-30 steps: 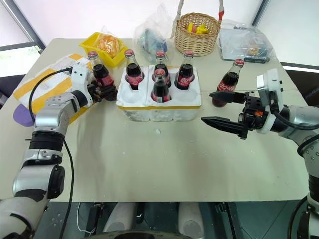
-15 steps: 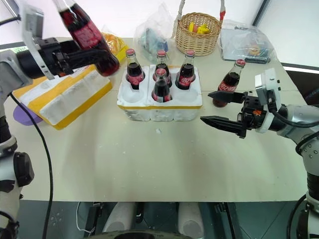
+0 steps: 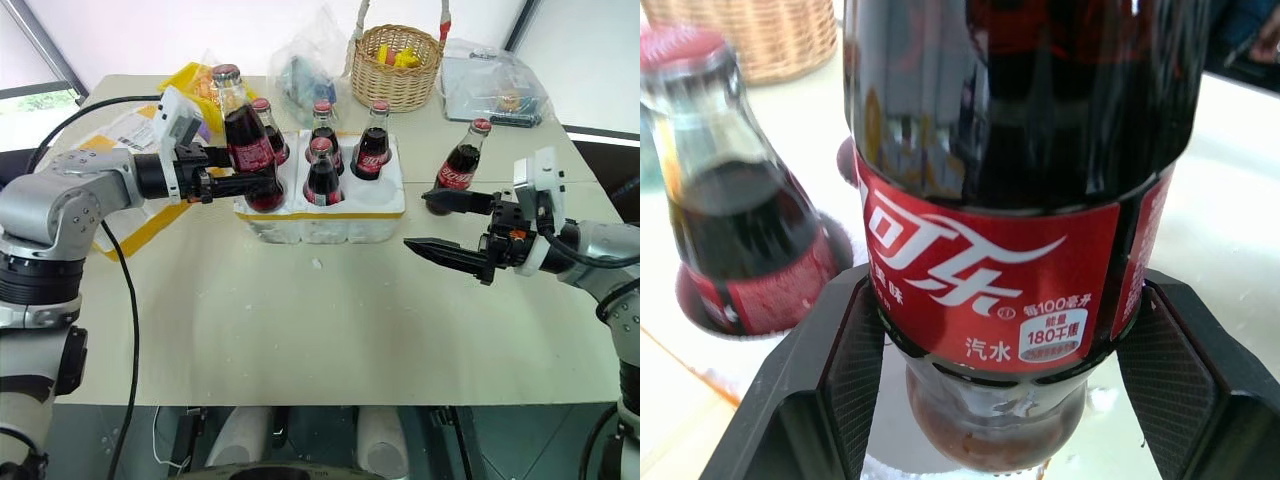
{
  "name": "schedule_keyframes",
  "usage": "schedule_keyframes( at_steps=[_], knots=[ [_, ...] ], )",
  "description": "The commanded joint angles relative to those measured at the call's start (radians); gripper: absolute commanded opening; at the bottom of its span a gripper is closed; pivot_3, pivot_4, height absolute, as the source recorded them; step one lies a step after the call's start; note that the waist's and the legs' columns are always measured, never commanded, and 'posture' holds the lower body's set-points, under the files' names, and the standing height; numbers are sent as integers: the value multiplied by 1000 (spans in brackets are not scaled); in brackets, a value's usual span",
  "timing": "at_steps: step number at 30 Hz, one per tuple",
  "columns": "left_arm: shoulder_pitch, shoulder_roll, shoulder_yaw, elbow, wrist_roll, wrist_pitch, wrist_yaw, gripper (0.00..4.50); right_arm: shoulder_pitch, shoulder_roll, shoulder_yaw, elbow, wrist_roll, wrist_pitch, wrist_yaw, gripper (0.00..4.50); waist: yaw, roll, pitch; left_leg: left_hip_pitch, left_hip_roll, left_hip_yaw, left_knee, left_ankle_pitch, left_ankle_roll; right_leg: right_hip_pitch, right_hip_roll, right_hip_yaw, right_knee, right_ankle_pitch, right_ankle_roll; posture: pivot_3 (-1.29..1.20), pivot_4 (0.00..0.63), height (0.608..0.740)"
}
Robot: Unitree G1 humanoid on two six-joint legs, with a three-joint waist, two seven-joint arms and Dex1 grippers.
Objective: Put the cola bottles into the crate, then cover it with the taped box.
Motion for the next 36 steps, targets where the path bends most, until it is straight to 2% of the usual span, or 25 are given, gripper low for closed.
schedule_keyframes(
  at_steps=[1, 13, 19, 26, 28, 29, 30, 36],
  knots=[
    [-24, 19, -9, 16, 60, -92, -25, 2770, 13, -2, -47, -39, 22, -4, -10, 4500, 0, 0, 0, 0, 0, 0, 0, 0, 0, 0, 0, 0, 0, 0, 0, 0, 150, 737],
    [-81, -72, 4, 173, 118, -171, -5, 2770, 8, 1, -40, -28, 17, -16, -18, 4500, -2, 0, 0, 0, 0, 0, 0, 0, 0, 0, 0, 0, 0, 0, 0, 0, 150, 737],
    [-48, -113, -14, 165, 132, -163, -12, 2770, 5, 3, -36, -27, 14, -19, -15, 4500, 0, 0, 0, 0, 0, 0, 0, 0, 0, 0, 0, 0, 0, 0, 0, 0, 150, 737],
    [5, -107, -37, 129, 154, -172, -33, 2770, 1, 2, -31, -19, 9, -20, -12, 4500, 0, 0, 0, 0, 0, 0, 0, 0, 0, 0, 0, 0, 0, 0, 0, 0, 150, 737],
    [14, -108, -33, 121, 149, -161, -34, 3792, -4, 3, -27, -19, 8, -20, -13, 4500, 0, 0, 0, 0, 0, 0, 0, 0, 0, 0, 0, 0, 0, 0, 0, 0, 150, 737],
    [18, -108, -32, 116, 148, -159, -33, 4008, -4, 3, -26, -18, 8, -21, -12, 4500, -1, 0, 0, 0, 0, 0, 0, 0, 0, 0, 0, 0, 0, 0, 0, 0, 150, 737],
    [24, -107, -27, 110, 146, -155, -30, 4471, -9, 2, -23, -15, 7, -21, -12, 4500, 0, 0, 0, 0, 0, 0, 0, 0, 0, 0, 0, 0, 0, 0, 0, 0, 150, 737],
    [58, -87, 2, 52, 120, -120, -30, 4471, -19, 3, -14, -6, 0, -26, -7, 4500, -2, 0, 0, 0, 0, 0, 0, 0, 0, 0, 0, 0, 0, 0, 0, 0, 150, 737]
  ],
)
